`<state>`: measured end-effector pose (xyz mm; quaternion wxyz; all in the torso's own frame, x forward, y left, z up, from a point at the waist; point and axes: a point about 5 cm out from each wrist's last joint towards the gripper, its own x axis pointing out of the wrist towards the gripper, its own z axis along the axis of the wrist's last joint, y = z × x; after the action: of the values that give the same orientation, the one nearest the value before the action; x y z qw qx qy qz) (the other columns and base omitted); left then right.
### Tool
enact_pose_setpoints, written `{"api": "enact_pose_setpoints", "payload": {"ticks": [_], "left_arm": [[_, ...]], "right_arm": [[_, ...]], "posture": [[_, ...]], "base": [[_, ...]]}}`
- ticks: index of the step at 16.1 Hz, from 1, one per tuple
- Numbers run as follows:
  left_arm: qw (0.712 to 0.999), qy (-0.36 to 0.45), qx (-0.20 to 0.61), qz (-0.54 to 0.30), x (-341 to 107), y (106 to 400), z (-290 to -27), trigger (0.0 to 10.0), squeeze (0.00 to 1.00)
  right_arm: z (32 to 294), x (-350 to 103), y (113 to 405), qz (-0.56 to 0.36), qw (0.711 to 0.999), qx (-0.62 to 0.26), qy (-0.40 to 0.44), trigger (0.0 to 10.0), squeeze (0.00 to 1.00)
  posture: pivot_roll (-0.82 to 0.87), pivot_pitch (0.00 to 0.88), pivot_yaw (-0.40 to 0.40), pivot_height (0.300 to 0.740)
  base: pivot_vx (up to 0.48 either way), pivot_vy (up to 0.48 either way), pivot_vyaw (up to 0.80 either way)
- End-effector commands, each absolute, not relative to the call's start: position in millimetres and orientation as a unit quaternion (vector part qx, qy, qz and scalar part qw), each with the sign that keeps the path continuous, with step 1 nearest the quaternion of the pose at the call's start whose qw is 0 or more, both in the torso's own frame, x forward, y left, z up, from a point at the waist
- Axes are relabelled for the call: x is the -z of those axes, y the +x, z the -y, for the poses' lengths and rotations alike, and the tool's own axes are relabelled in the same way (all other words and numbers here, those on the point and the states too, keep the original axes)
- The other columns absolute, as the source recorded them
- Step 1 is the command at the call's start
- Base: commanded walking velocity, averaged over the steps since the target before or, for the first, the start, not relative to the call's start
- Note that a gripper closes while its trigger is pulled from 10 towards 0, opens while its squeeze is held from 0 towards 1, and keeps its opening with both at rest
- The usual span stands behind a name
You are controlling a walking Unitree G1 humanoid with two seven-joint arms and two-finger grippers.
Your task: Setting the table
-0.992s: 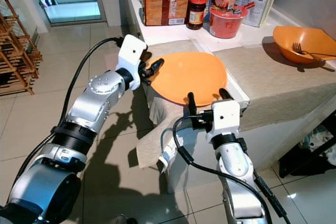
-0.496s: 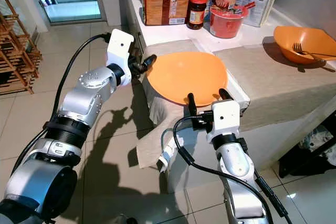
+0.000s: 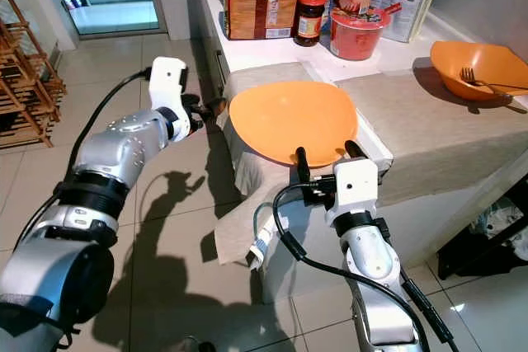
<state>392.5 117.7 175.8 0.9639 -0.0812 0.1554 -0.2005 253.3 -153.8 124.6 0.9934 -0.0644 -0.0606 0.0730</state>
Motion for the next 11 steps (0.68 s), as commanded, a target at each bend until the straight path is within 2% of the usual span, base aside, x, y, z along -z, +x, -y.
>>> {"api": "enact_pose_setpoints", "payload": {"ticks": [1, 2, 6, 11], "left_arm": [[0.961, -0.102, 0.198, -0.167, -179, 394, -117, 10.0, 0.00], [0.950, -0.145, 0.204, -0.186, -176, 393, -115, 10.0, 0.00], [0.923, -0.226, 0.237, -0.201, -180, 389, -103, 10.0, 0.00], [0.913, -0.239, 0.257, -0.205, -182, 385, -93, 10.0, 0.00]], "right_arm": [[155, -121, 251, 0.053, 0.993, -0.074, -0.068, 10.0, 0.00], [155, -121, 251, 0.052, 0.994, -0.074, -0.069, 10.0, 0.00], [155, -122, 251, 0.053, 0.993, -0.075, -0.069, 10.0, 0.00], [154, -122, 251, 0.053, 0.993, -0.075, -0.069, 10.0, 0.00]], "posture": [[-0.10, 0.000, 0.023, 0.740], [-0.10, 0.000, 0.022, 0.740], [-0.10, 0.000, 0.018, 0.740], [-0.10, 0.000, 0.020, 0.740]], "base": [[0.000, 0.000, 0.00], [0.000, 0.000, 0.00], [0.000, 0.000, 0.00], [0.000, 0.000, 0.00]]}}
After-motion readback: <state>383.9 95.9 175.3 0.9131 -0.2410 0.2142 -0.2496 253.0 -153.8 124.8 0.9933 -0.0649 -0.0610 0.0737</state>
